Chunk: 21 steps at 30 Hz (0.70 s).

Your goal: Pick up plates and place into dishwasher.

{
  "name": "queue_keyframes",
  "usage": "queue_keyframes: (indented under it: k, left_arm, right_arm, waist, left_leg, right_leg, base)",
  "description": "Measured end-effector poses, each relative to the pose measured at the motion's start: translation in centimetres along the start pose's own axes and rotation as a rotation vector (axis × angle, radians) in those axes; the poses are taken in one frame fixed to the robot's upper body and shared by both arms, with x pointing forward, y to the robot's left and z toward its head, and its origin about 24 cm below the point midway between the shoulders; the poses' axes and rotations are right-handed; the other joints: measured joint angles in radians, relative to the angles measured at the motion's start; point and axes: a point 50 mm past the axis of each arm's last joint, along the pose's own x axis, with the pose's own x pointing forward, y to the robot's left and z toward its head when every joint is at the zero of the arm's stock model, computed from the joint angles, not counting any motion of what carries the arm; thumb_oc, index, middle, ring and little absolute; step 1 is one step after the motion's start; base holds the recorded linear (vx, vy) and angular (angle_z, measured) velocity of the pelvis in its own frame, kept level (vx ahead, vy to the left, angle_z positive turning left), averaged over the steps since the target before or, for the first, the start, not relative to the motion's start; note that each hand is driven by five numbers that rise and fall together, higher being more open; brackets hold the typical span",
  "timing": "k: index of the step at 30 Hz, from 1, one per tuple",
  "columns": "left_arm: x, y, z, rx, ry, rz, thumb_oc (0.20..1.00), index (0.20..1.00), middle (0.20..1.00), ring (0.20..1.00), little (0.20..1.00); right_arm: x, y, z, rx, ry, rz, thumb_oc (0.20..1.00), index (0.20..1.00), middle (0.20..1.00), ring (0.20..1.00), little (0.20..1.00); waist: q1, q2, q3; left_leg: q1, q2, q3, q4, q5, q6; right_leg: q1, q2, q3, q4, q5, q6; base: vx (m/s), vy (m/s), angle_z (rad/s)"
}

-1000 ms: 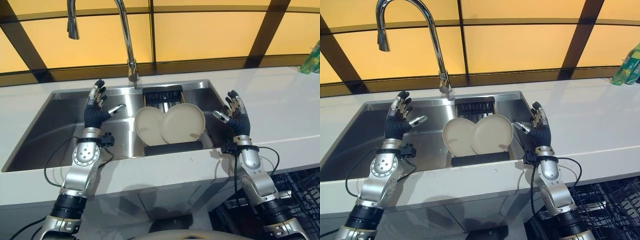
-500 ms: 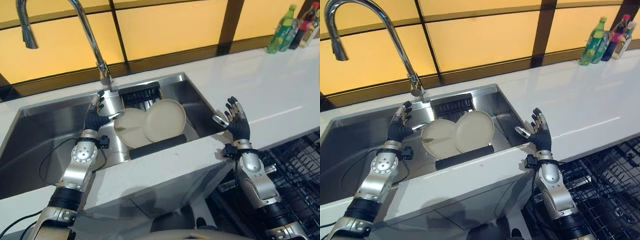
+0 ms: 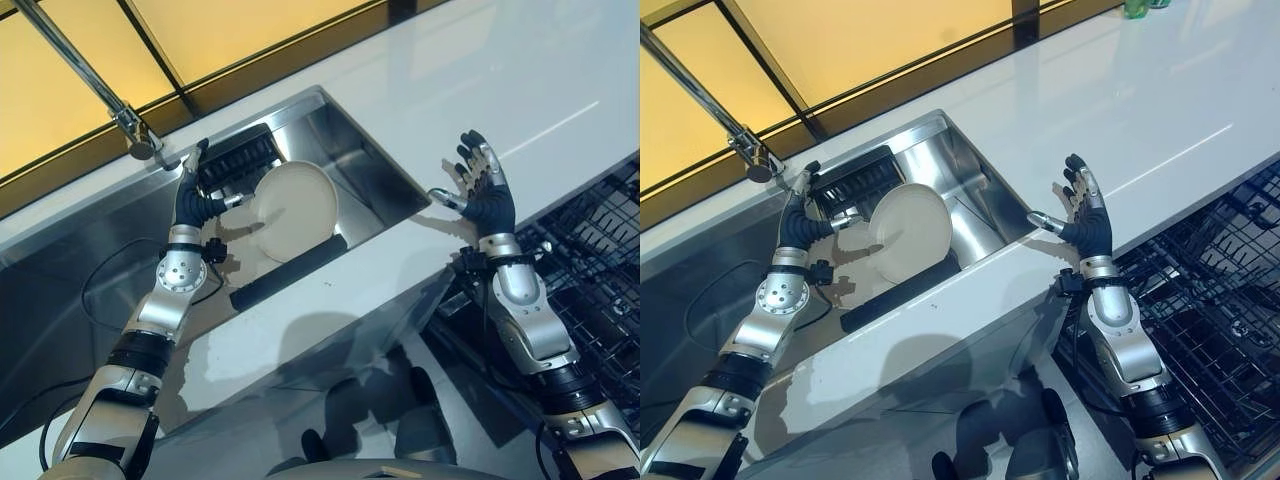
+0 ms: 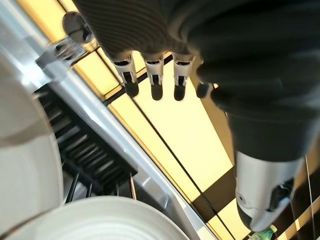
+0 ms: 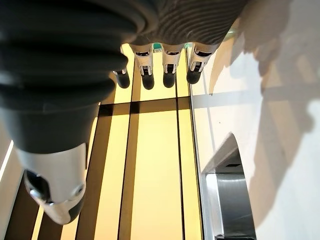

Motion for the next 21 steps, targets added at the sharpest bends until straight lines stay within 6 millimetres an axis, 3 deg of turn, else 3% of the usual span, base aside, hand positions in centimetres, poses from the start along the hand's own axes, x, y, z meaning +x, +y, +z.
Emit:
queue_keyframes:
  k: [6, 11, 21]
  left_arm:
    - [0.3, 0.8, 0.5, 0.08, -0.055, 0.055, 1.0, 1.0, 1.0, 1.0, 1.0]
    - [0.2, 0.3, 0.4, 0.121, -0.066, 0.022, 1.0, 1.0, 1.0, 1.0, 1.0]
    - [-0.6, -1.1, -2.5, 0.211, 0.049, -0.118, 1.0, 1.0, 1.0, 1.0, 1.0]
  right_arm:
    - [0.3, 0.0, 0.7, -0.001, -0.032, 0.015, 1.0, 1.0, 1.0, 1.0, 1.0]
    - [0.7, -0.2, 1.4, -0.024, -0.057, 0.035, 1.0, 1.0, 1.0, 1.0, 1.0]
    - [2.1, -0.2, 3.5, -0.061, -0.14, 0.082, 1.0, 1.0, 1.0, 1.0, 1.0]
  waist:
    - [-0.021, 0.02, 0.014]
    - [-0.022, 0.038, 0.027]
    - [-0.05, 0.045, 0.072]
  left_leg:
    - [0.002, -0.013, 0.0, 0.0, -0.004, 0.006]
    - [0.007, -0.024, 0.004, 0.0, -0.006, 0.011]
    - [-0.005, -0.039, 0.025, 0.0, -0.007, 0.017]
  right_leg:
    - [0.003, -0.014, 0.0, 0.0, 0.0, 0.006]
    - [0.004, -0.024, 0.007, 0.001, 0.001, 0.012]
    - [-0.03, -0.034, 0.035, 0.005, 0.005, 0.02]
  base:
    - [0.07, 0.085, 0.01]
    - [0.04, 0.093, -0.02]
    - [-0.02, 0.086, -0.06]
